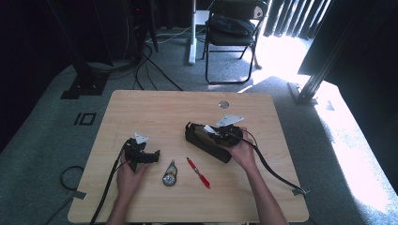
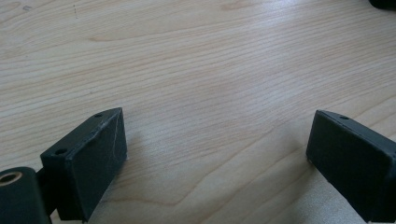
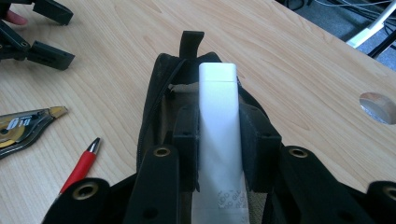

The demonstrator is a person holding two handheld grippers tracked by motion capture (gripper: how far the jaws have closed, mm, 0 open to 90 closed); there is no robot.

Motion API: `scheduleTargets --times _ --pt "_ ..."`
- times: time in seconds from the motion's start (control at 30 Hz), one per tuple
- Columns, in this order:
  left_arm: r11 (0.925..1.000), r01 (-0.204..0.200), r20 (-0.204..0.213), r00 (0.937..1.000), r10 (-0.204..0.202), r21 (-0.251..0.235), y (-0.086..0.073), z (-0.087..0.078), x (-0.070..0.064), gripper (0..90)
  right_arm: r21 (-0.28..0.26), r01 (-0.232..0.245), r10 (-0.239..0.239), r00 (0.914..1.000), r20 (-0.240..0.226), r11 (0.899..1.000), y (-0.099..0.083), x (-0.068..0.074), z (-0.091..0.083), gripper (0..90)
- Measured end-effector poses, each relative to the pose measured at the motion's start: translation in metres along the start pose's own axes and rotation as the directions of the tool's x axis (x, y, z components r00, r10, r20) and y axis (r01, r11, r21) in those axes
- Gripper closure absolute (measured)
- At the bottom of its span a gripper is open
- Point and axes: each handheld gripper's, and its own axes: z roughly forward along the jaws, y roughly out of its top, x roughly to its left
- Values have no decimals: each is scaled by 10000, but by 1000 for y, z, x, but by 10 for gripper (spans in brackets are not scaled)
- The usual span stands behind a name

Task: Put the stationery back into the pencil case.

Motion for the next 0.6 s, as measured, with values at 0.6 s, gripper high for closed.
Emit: scheduleTargets --times 0.6 --pt "10000 4 3 10000 -4 1 0 0 0 55 414 -100 102 9999 -50 9991 -3 -3 13 695"
